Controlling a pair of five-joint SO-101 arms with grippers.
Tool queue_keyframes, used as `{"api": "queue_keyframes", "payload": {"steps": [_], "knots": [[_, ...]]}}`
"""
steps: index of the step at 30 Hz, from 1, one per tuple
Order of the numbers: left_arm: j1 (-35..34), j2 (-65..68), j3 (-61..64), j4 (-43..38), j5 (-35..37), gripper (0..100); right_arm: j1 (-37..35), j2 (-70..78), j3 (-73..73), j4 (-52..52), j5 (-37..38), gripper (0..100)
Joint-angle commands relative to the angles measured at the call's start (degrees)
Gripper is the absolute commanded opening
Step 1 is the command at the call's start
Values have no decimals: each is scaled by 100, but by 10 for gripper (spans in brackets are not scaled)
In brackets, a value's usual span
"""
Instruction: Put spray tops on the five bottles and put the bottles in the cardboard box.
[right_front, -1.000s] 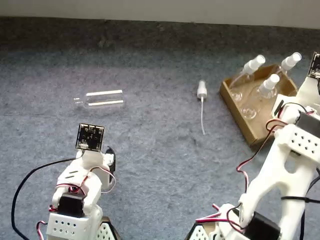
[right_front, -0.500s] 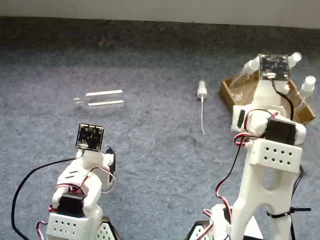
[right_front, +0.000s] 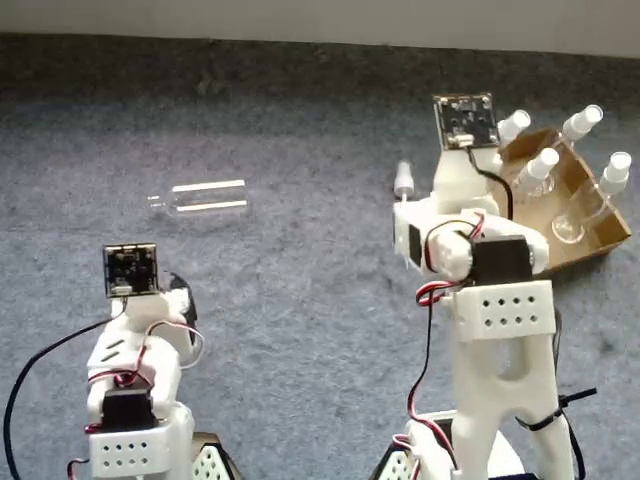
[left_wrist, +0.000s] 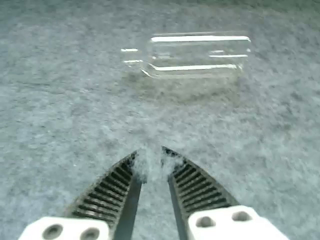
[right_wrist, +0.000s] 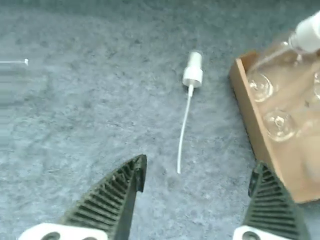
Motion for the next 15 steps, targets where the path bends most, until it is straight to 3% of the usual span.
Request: {"api": "queue_keyframes", "payload": {"steps": [1, 7, 15], "knots": [[-831, -57, -136, -396, -26, 7, -532, -189, -338, -567, -70, 289], [-998, -57, -145, -404, -26, 7, -1059, -233, -75, -1130, -70, 287], [-971, -57, -127, -404, -26, 7, -1182, -189, 1226, -1244, -88, 286]]}}
